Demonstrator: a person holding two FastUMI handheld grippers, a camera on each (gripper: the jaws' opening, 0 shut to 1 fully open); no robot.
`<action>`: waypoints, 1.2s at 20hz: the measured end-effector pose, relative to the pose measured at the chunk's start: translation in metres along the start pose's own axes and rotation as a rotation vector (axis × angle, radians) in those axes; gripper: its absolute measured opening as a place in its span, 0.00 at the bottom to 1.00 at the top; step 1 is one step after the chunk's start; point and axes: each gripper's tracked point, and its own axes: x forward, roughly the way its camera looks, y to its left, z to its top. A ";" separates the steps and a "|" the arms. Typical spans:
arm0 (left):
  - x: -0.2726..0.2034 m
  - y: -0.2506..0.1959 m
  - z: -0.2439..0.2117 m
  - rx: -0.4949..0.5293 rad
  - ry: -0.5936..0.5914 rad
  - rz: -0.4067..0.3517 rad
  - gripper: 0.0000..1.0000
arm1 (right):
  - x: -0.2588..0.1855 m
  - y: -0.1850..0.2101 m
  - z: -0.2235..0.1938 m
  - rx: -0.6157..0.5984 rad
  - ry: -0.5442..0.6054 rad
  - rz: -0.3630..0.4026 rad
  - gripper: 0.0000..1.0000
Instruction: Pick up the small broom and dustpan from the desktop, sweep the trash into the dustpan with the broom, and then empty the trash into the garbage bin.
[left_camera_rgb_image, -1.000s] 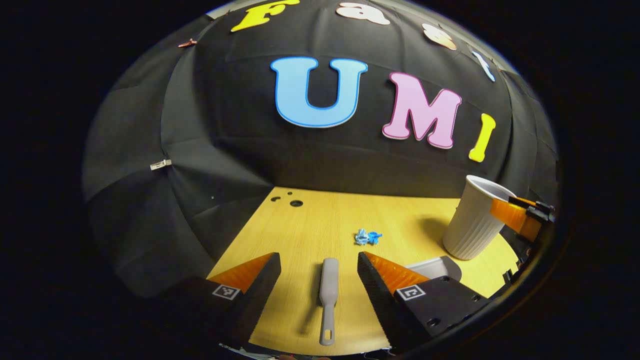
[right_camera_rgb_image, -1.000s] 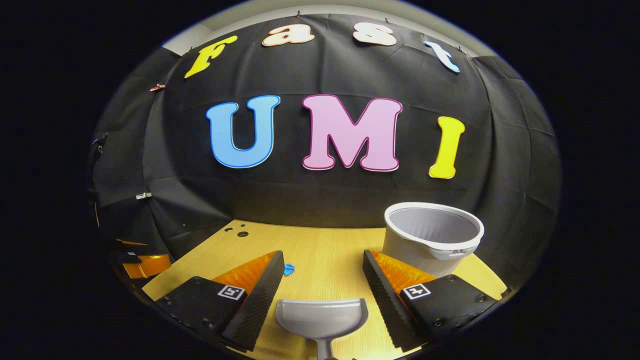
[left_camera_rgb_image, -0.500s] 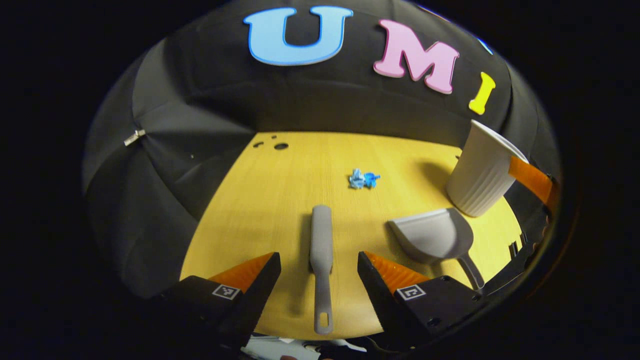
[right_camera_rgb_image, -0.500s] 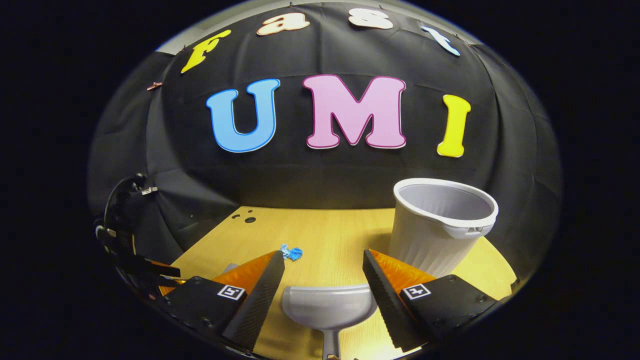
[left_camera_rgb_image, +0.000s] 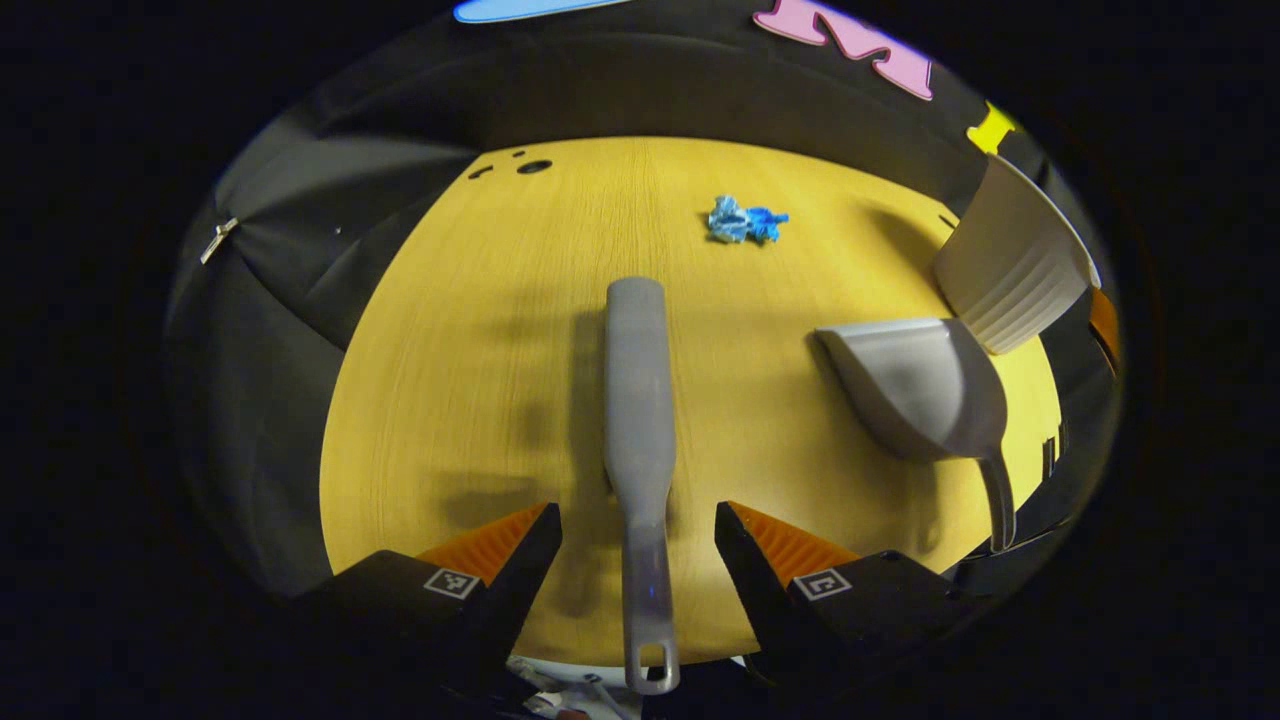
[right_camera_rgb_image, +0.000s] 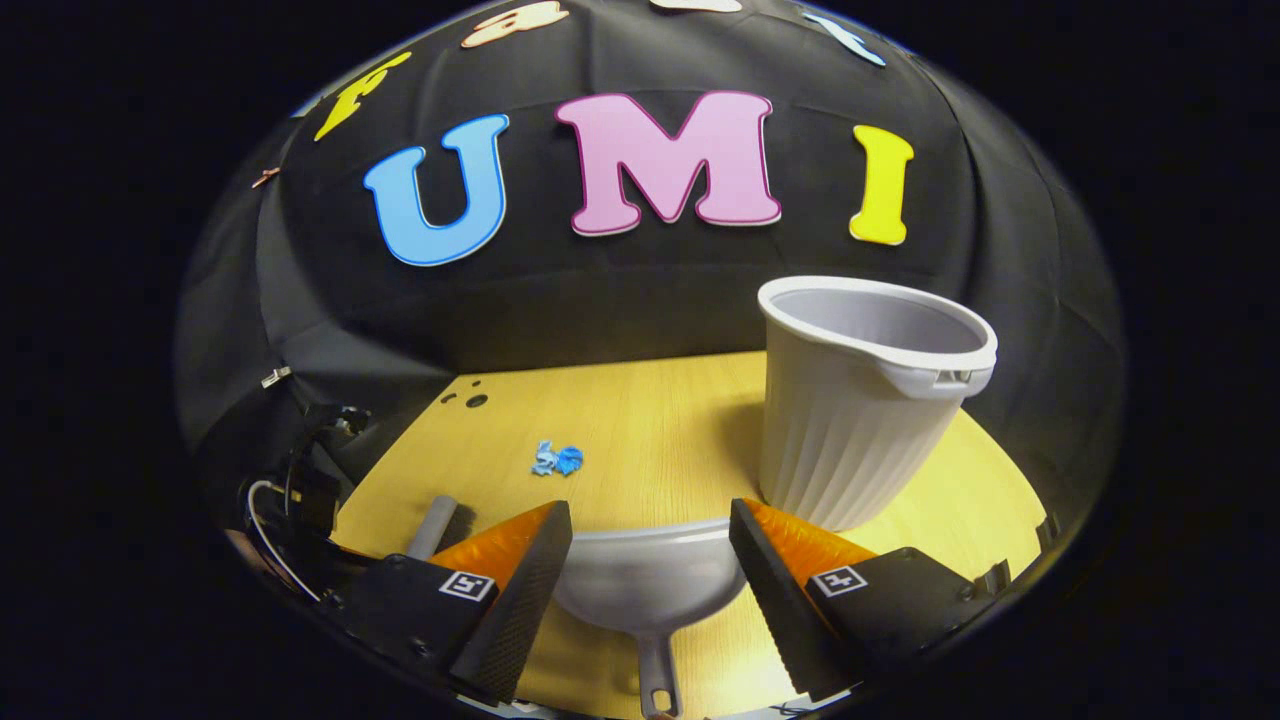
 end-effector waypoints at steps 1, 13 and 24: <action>0.005 0.000 -0.002 0.003 0.027 0.005 0.98 | 0.001 -0.004 -0.008 0.010 0.031 -0.017 0.98; 0.031 -0.005 -0.002 -0.046 0.205 0.030 0.29 | 0.007 -0.015 -0.078 0.080 0.323 -0.014 0.99; 0.029 -0.003 -0.002 -0.045 0.118 0.017 0.24 | 0.001 -0.005 -0.154 -0.026 0.670 0.014 0.98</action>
